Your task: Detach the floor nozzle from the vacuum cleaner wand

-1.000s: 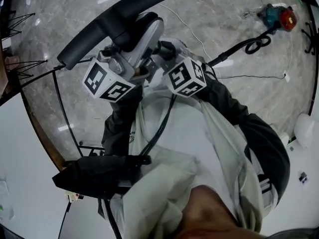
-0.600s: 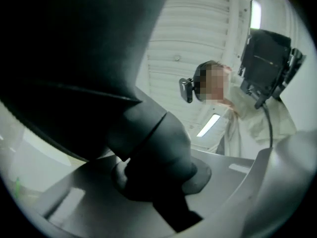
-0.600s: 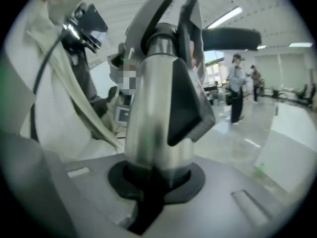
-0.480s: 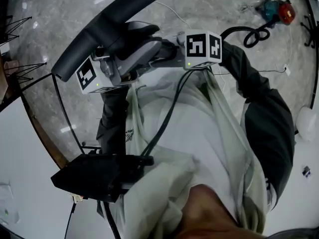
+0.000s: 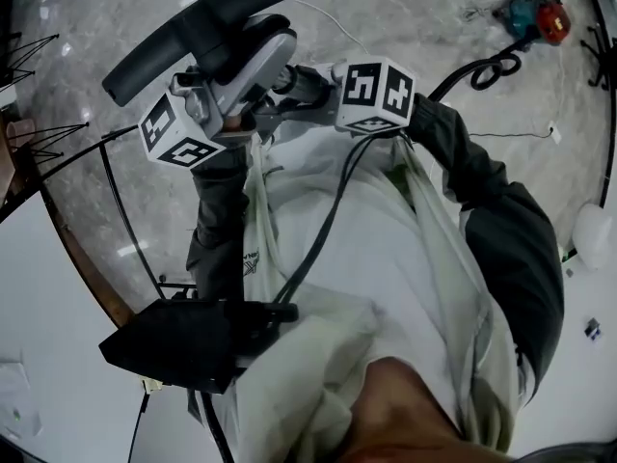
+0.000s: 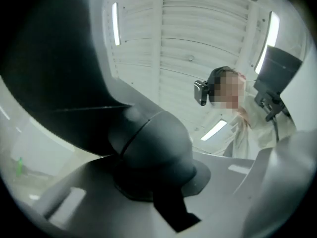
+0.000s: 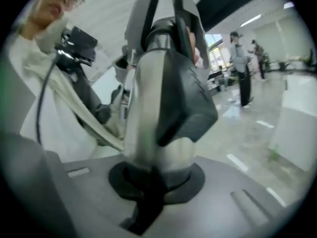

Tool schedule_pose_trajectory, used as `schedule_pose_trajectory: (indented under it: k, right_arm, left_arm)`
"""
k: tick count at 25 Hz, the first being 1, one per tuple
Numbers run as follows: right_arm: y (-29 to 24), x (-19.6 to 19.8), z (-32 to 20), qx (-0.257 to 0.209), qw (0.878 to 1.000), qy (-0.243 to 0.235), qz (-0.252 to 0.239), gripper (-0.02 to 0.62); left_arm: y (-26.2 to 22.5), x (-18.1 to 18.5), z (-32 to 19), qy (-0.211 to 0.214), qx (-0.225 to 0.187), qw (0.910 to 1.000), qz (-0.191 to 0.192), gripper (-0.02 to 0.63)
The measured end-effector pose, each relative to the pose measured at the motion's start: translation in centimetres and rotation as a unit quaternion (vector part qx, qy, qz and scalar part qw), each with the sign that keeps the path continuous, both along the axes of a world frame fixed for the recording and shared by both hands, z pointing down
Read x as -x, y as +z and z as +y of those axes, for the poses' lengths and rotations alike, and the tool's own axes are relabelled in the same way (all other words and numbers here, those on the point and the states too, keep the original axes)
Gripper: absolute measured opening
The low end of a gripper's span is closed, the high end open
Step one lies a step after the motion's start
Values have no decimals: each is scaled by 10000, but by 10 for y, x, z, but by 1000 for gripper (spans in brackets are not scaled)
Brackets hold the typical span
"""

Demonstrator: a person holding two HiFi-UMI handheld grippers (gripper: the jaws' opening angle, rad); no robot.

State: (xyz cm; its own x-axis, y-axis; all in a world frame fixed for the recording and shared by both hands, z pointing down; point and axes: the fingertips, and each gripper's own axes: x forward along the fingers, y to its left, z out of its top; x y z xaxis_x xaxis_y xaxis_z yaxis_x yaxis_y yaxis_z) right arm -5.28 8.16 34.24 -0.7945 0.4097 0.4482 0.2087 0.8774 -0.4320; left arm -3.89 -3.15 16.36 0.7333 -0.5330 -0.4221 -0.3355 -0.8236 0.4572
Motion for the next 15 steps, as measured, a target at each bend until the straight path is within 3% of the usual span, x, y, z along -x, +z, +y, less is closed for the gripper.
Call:
schedule_pose_trajectory:
  k: [2,5,7,8,9,11,13,15]
  right_arm:
    - [12,3,-20,-838,9898,1062,448,38]
    - [23,0,-49,-2069,9428,2415,1003,37]
    - [27,0,-60,-2469,9191,2838,1174,38]
    - [28,2,-60,-2479,9191,2833,1161,38]
    - [28,5,-58,-2390,9266,2697,1079,38]
    - [25,10,-45,-2054,9520,2151,718,40]
    - [17,10,-27,-1630,9774,1327,231,43]
    - [5,-2,-1,-935,9954,78,-195,43]
  left_arm:
    - [9,5,-9,-379,392,9984,-138,69]
    - [19,15,-16,-1023,843,9906,-347,69]
    - [24,22,-21,-1346,1073,9840,-464,69]
    - [26,25,-22,-1427,1124,9821,-498,69]
    - [25,27,-22,-1438,1098,9822,-507,69]
    - [18,23,-14,-1225,735,9888,-441,72]
    - [1,11,6,-635,-50,9976,-277,74]
    - [-17,-4,36,267,-974,9949,-45,74]
